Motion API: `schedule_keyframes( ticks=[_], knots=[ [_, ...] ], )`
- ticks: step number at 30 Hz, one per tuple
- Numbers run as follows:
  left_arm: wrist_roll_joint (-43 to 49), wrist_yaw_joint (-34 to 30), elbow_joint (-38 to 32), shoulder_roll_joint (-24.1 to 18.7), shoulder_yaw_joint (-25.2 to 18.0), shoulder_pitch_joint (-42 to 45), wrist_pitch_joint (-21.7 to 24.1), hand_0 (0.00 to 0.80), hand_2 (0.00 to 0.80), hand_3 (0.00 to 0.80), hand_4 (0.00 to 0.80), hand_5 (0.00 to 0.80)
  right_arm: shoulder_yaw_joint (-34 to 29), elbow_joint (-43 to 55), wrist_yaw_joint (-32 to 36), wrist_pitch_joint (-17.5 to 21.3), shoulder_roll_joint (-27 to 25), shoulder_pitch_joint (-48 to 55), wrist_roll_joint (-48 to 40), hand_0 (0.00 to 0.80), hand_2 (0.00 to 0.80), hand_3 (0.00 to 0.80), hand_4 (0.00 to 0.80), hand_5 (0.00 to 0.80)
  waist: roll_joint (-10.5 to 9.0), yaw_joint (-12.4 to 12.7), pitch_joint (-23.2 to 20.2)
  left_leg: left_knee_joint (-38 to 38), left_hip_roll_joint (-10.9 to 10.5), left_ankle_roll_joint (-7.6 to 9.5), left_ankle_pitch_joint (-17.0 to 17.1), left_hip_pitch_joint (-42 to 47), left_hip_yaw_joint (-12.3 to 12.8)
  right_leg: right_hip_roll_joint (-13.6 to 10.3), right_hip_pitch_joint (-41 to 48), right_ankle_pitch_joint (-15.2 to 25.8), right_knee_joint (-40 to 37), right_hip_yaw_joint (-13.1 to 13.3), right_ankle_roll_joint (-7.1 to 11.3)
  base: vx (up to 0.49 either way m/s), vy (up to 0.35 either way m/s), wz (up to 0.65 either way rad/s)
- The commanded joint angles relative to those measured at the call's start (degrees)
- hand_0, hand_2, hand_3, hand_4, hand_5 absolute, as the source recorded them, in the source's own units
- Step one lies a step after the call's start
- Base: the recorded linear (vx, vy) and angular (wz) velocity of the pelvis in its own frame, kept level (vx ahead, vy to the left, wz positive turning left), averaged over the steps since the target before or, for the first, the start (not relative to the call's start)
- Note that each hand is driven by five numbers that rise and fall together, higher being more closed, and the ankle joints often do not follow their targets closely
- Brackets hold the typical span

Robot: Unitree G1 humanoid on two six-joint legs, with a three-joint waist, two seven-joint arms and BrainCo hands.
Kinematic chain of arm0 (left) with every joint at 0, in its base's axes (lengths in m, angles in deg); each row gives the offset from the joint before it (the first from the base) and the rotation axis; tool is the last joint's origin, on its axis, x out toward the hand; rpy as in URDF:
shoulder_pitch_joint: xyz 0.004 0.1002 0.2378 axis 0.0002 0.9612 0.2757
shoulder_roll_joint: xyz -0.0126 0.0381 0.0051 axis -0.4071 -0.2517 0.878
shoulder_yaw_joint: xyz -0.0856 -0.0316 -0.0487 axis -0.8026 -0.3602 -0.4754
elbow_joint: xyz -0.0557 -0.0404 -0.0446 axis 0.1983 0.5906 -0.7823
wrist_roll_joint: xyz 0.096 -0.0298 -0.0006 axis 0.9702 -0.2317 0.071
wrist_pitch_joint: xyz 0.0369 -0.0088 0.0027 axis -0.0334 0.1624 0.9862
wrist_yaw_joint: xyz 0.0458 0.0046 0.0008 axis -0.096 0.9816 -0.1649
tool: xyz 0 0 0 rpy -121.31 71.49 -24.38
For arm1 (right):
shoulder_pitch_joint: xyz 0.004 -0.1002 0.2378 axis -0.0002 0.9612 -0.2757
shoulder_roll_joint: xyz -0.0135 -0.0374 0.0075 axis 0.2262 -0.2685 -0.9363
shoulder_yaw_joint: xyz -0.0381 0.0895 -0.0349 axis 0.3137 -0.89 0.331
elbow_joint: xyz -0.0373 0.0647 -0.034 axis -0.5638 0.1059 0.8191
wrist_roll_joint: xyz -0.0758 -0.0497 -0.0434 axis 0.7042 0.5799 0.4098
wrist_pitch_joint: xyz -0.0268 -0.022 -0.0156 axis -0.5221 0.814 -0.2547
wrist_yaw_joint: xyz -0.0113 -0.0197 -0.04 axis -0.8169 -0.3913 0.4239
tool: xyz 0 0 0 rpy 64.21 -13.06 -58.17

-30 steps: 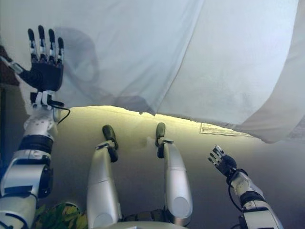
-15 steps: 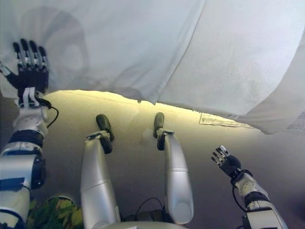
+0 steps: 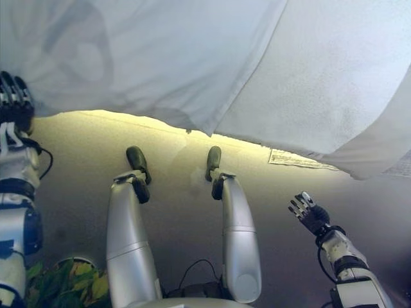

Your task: Make the bed neatly

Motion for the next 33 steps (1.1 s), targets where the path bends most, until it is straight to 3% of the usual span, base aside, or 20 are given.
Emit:
schedule_keyframes(
  ticks=[1,11,19,20,23,31,33],
  knots=[
    [-2.3,0.7,0.8,-4.4,-2.7,2.5,2.5,0.0,0.0,0.0,0.0,0.0,-2.8,-0.8,0.0,1.1,-4.7,2.2,-2.0,0.0,0.0,0.0,0.0,0.0,-1.45,2.4,0.2,2.7,-2.1,-2.72,-8.4,3.4,-2.5,-2.3,0.4,8.3,-6.3,0.7,4.18,-0.026,-0.016,0.03],
    [-1.5,3.2,-4.6,-1.1,-6.4,9.1,3.4,0.0,0.0,0.0,0.0,0.0,-4.7,1.2,-1.0,0.7,-3.1,2.4,-1.3,0.0,0.0,0.0,0.0,0.0,1.88,2.8,0.2,-0.5,-2.6,-2.77,-8.1,10.2,0.2,-3.5,5.7,6.9,-7.6,1.0,4.69,-0.03,-0.047,0.09],
    [3.4,3.1,-7.6,2.9,-8.6,13.7,1.3,0.0,0.0,0.0,0.0,0.0,-6.4,1.5,-1.7,0.7,0.1,2.7,0.6,0.0,0.0,0.0,0.0,0.0,3.47,3.2,0.2,-8.8,-2.6,-3.71,-6.3,24.3,3.6,-4.4,18.7,6.5,-14.5,0.1,5.57,-0.007,-0.107,-0.01],
    [3.7,2.5,-8.1,3.7,-9.1,14.6,1.2,0.0,0.0,0.0,0.0,0.0,-6.8,1.3,-1.5,0.9,0.5,3.1,0.9,0.0,0.0,0.0,0.0,0.0,3.39,3.1,0.2,-10.1,-2.8,-3.51,-4.5,25.6,4.7,-5.0,20.1,7.7,-16.1,-0.5,5.12,-0.073,-0.11,-0.01],
    [5.2,0.7,-10.0,6.2,-10.2,17.9,-0.2,0.0,0.0,0.0,0.0,0.0,-8.0,1.0,-1.3,1.0,1.7,4.0,1.8,0.0,0.0,0.0,0.0,0.0,3.83,3.6,0.2,-13.9,-3.4,-4.05,-3.5,32.2,5.7,-5.4,26.1,7.6,-19.1,-1.0,5.41,0.005,-0.086,0.02],
    [14.1,-0.1,-13.5,14.7,-10.8,31.2,0.1,0.0,0.0,0.0,0.0,0.0,-10.6,0.5,0.0,2.0,4.8,8.7,6.0,0.0,0.0,0.0,0.0,0.0,5.3,4.9,-8.0,-28.2,-5.5,-4.96,1.0,48.2,8.6,-7.0,41.2,7.9,-28.7,-4.0,5.81,0.128,-0.091,-0.08],
    [17.2,0.6,-12.5,15.7,-11.1,34.1,-2.4,0.0,0.0,0.0,0.0,0.0,-11.1,0.6,0.5,2.4,6.2,10.7,7.6,0.0,0.0,0.0,0.0,0.0,6.08,5.0,-11.0,-32.8,-5.8,-5.17,2.5,53.0,9.4,-6.9,45.9,8.4,-32.0,-5.0,5.81,0.199,-0.085,-0.01]
  ],
)
